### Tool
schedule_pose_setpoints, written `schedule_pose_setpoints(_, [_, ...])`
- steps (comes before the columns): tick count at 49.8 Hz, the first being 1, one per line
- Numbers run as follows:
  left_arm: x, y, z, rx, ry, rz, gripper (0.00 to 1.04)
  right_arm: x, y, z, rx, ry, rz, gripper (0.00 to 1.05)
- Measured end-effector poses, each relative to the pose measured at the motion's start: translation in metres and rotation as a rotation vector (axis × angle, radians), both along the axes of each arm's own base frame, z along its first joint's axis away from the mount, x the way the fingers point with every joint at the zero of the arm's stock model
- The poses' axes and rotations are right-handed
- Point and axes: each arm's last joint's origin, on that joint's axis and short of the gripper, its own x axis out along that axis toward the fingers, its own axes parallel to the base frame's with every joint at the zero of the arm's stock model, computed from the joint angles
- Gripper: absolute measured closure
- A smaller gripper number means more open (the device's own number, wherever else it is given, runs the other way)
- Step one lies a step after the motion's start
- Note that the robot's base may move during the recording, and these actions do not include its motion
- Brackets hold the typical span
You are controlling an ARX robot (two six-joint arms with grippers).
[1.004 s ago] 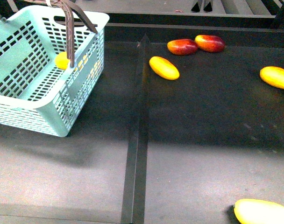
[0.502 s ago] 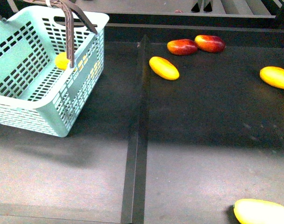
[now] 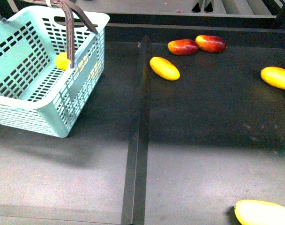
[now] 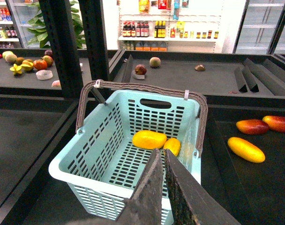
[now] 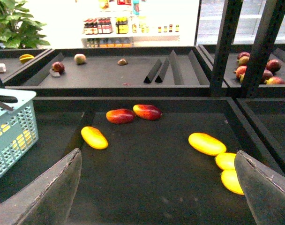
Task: Pick lemon and mango into basket
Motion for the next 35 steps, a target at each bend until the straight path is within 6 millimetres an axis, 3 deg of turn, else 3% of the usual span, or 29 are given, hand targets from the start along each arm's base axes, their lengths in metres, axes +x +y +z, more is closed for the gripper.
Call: schedule_pose_setpoints(35, [-0.026,0.000,0.004,0.000,-0.015,0.000,1.01,0.000,0.000,0.000,0.000,0.000,0.000,0.09])
